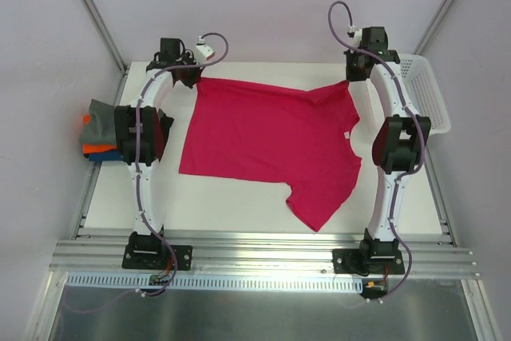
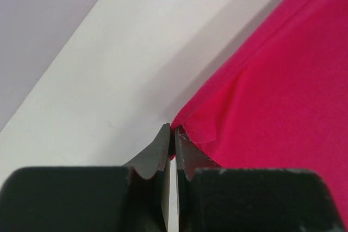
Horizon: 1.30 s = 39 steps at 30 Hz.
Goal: Fold and stack the t-shirts
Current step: Fold the flattened tshirt in 1/3 of the way
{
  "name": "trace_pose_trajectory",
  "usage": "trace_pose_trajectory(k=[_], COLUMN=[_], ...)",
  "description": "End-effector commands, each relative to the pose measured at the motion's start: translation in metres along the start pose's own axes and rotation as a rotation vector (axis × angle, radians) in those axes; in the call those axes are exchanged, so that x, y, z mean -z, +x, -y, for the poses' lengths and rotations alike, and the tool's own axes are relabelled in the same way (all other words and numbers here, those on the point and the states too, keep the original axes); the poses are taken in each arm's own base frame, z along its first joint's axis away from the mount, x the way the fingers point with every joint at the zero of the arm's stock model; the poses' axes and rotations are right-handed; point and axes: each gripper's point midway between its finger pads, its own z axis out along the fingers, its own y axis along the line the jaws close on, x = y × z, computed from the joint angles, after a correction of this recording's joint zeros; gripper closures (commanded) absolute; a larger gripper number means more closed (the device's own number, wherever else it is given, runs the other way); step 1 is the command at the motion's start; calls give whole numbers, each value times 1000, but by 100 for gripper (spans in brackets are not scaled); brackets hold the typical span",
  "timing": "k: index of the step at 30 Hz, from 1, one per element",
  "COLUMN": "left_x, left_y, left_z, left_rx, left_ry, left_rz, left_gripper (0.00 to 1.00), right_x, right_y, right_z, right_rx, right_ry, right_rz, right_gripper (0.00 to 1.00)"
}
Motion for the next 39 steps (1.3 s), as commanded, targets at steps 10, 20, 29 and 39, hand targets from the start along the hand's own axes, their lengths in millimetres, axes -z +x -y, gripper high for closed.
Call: trace_pose_trajectory(k=[10, 20, 29, 39], left_x=[48, 73, 84, 89], left_y=[-26, -84, -75, -63], left_z=[11, 11, 22, 39], left_rx=[-152, -184, -263, -240], left_ry=[52, 68, 79, 131], left_rz=[92, 236, 216, 203], left_gripper=[100, 100, 100, 100], right_x=[80, 80, 84, 93], right_y=[-21, 0, -6, 13], right_z=[-8, -22, -19, -14], right_rx=[-45, -32, -67, -90], right_ry=[-31, -57, -53, -60], right_rz=[85, 37, 47, 8], right_gripper=[100, 99, 99, 99])
